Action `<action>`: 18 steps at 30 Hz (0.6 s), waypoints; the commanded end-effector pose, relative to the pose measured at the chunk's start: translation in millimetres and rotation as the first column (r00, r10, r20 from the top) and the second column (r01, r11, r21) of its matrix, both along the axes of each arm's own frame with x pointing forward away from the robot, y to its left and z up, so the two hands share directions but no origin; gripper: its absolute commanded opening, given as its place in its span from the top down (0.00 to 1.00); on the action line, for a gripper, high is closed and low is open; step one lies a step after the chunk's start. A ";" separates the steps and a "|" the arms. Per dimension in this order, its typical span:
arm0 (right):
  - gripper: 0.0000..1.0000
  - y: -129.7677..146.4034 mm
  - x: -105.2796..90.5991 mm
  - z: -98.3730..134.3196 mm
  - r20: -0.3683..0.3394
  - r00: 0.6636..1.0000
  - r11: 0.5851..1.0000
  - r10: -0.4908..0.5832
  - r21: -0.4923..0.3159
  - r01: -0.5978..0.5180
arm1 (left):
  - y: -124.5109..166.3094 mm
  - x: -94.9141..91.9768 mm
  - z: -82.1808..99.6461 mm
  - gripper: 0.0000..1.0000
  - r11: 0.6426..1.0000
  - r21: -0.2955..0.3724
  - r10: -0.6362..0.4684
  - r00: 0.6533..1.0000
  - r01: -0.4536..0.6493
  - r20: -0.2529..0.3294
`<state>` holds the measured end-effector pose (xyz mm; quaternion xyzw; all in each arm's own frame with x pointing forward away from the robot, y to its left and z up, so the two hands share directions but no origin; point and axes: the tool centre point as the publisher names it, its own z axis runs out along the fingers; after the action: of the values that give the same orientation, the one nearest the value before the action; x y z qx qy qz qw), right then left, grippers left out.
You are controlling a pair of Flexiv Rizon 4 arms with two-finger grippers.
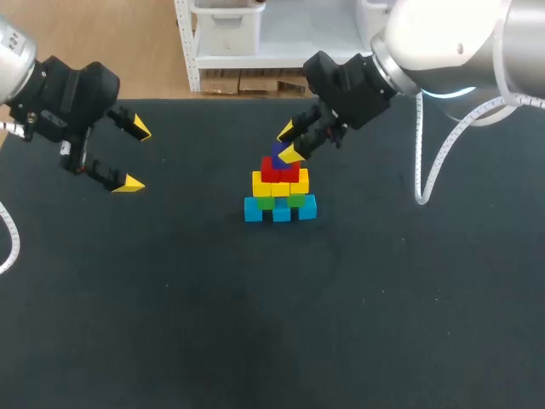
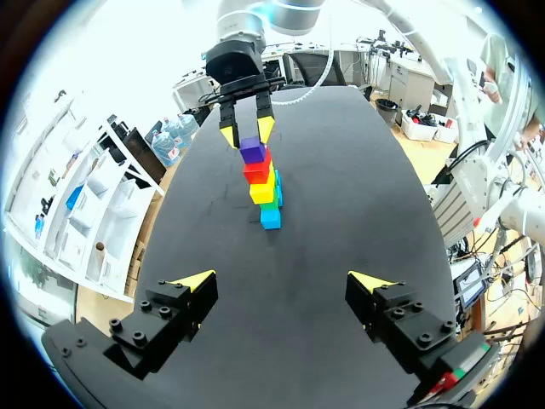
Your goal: Place the blue cubes, place green cubes on the blue cubes, place the yellow cubes on the green cubes, then place the red cubes on the yellow cubes, and place purple cube on the red cubes.
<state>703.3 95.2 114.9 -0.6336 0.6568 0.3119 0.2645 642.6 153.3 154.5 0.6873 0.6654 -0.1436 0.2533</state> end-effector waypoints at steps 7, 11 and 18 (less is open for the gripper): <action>0.00 0.0 1.0 -0.3 -0.003 1.000 1.000 0.007 0.000 -0.007 | 1.7 -0.8 -1.1 0.00 1.000 -0.006 -0.003 1.000 0.003 0.005; 0.00 -2.2 -1.4 1.9 -0.003 1.000 1.000 0.002 -0.006 -0.002 | 1.7 -0.8 -1.1 0.00 1.000 -0.006 -0.003 1.000 0.003 0.005; 0.00 -19.0 -3.2 12.6 0.003 1.000 0.999 -0.028 0.016 0.028 | 1.7 -0.8 -1.1 0.00 1.000 -0.006 -0.003 1.000 0.003 0.005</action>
<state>707.3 87.4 123.6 -0.6273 0.6621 0.3112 0.2670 642.6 153.3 154.5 0.6873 0.6655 -0.1436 0.2533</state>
